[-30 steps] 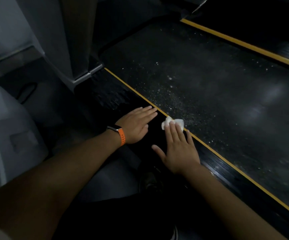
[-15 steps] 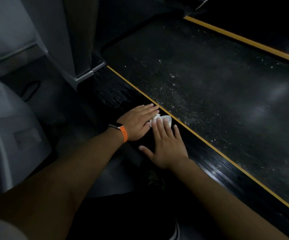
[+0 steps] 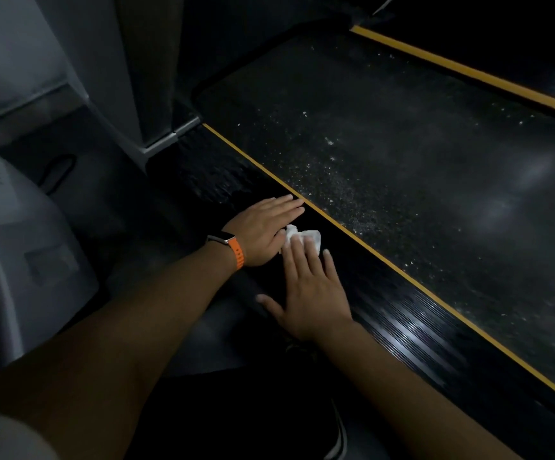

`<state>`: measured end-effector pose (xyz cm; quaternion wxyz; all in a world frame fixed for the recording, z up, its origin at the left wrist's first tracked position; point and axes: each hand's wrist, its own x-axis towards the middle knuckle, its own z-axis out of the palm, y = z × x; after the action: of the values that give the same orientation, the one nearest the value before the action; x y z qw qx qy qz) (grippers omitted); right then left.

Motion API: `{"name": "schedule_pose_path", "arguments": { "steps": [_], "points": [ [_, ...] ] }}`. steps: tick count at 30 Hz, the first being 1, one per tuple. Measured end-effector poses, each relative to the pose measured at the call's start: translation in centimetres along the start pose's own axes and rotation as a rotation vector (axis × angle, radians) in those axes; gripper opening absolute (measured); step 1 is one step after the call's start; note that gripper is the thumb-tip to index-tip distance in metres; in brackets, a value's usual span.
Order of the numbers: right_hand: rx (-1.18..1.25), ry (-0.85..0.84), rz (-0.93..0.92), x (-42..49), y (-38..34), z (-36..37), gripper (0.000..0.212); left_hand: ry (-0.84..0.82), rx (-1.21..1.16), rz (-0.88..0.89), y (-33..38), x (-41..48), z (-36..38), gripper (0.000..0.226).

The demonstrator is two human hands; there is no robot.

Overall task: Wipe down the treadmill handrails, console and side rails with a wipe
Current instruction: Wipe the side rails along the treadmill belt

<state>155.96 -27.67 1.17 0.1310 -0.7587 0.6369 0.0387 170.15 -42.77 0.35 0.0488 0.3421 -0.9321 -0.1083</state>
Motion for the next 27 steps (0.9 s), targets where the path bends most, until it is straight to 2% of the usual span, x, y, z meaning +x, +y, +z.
{"name": "schedule_pose_path", "arguments": {
  "steps": [6, 9, 12, 16, 23, 27],
  "points": [
    [0.011, 0.154, 0.027, -7.3, 3.4, 2.3, 0.098, 0.007, 0.007, 0.026, -0.3, -0.1, 0.1, 0.066],
    [0.003, 0.192, 0.042, -8.0, 2.9, 3.0, 0.1, 0.0, 0.01, 0.026, -0.3, -0.1, 0.2, 0.065],
    [0.008, 0.179, -0.008, -4.6, 0.2, 2.2, 0.102, 0.003, 0.009, 0.027, -0.3, -0.1, 0.1, 0.065],
    [-0.038, 0.065, -0.039, -1.7, -1.8, 1.2, 0.1, -0.001, 0.003, 0.006, -0.2, -0.2, 0.0, 0.064],
    [-0.023, 0.159, -0.015, -9.3, 2.1, 3.6, 0.097, -0.001, 0.002, 0.015, -0.2, -0.1, 0.0, 0.067],
    [-0.039, 0.16, 0.011, -7.1, 0.4, 3.7, 0.1, -0.004, 0.004, 0.019, 0.1, -0.1, -0.2, 0.067]
  ]
}}
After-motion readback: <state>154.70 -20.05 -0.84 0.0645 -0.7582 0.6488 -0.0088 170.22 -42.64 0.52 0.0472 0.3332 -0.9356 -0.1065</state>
